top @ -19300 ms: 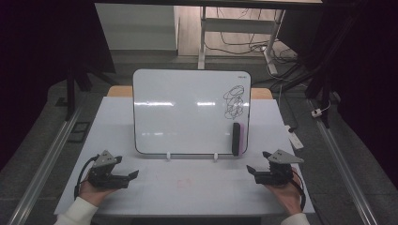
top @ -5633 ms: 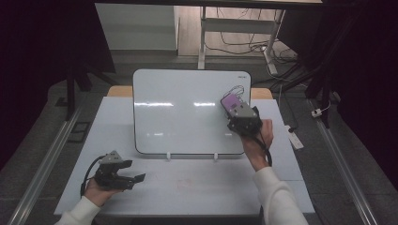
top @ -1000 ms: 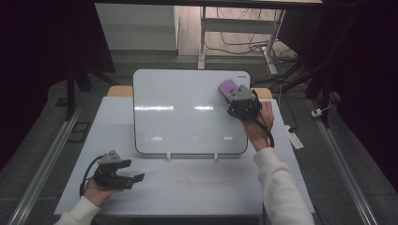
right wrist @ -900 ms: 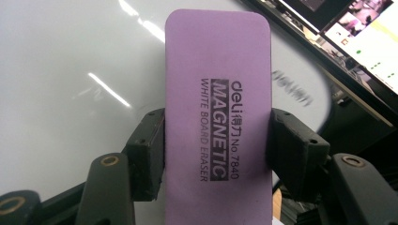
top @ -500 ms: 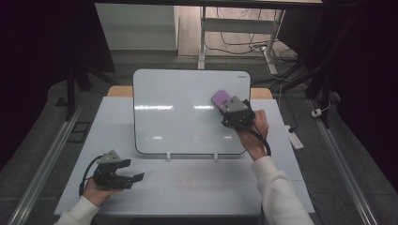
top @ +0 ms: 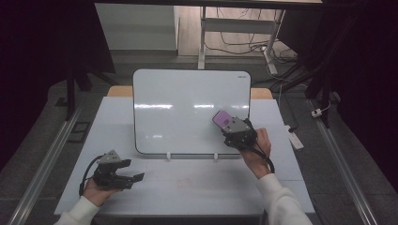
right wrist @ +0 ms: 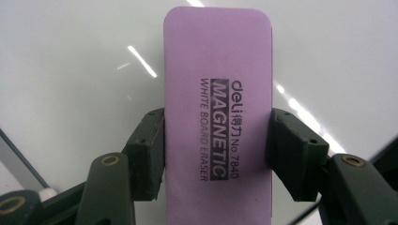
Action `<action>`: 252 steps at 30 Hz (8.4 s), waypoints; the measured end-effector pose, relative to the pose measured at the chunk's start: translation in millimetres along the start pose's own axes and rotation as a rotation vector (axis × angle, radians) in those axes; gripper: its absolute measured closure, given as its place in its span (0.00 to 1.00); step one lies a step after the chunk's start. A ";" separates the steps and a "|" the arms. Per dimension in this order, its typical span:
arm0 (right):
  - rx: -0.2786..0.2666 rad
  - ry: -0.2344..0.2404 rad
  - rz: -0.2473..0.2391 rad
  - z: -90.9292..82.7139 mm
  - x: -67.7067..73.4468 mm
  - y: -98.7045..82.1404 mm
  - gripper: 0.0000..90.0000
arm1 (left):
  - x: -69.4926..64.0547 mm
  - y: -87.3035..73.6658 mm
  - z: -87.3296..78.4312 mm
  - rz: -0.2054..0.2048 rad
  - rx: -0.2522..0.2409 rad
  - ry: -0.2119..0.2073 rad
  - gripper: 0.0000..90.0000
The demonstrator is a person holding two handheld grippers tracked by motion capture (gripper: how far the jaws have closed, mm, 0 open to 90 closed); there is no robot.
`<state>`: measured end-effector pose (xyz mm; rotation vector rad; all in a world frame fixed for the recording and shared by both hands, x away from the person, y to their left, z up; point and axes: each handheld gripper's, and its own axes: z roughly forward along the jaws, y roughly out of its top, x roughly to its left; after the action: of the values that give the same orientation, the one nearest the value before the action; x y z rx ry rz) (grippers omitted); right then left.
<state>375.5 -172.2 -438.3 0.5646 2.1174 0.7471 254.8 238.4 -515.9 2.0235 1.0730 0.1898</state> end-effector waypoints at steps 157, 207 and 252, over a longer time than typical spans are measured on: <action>-0.159 0.723 0.064 -47.2 80.7 -24.9 0.37 | -88.7 103.7 73.7 0.405 0.030 -0.411 0.45; -0.199 0.129 -0.081 -62.3 104.6 -19.3 0.70 | -68.4 106.5 65.0 0.085 -0.098 -0.307 0.27; -0.132 0.068 0.428 -45.0 14.6 -52.8 0.45 | -12.6 -0.5 -14.9 0.036 -0.105 0.034 0.19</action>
<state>323.6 -215.8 -459.2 0.9466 2.0107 1.1472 239.6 238.0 -503.7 1.9523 1.0267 0.2939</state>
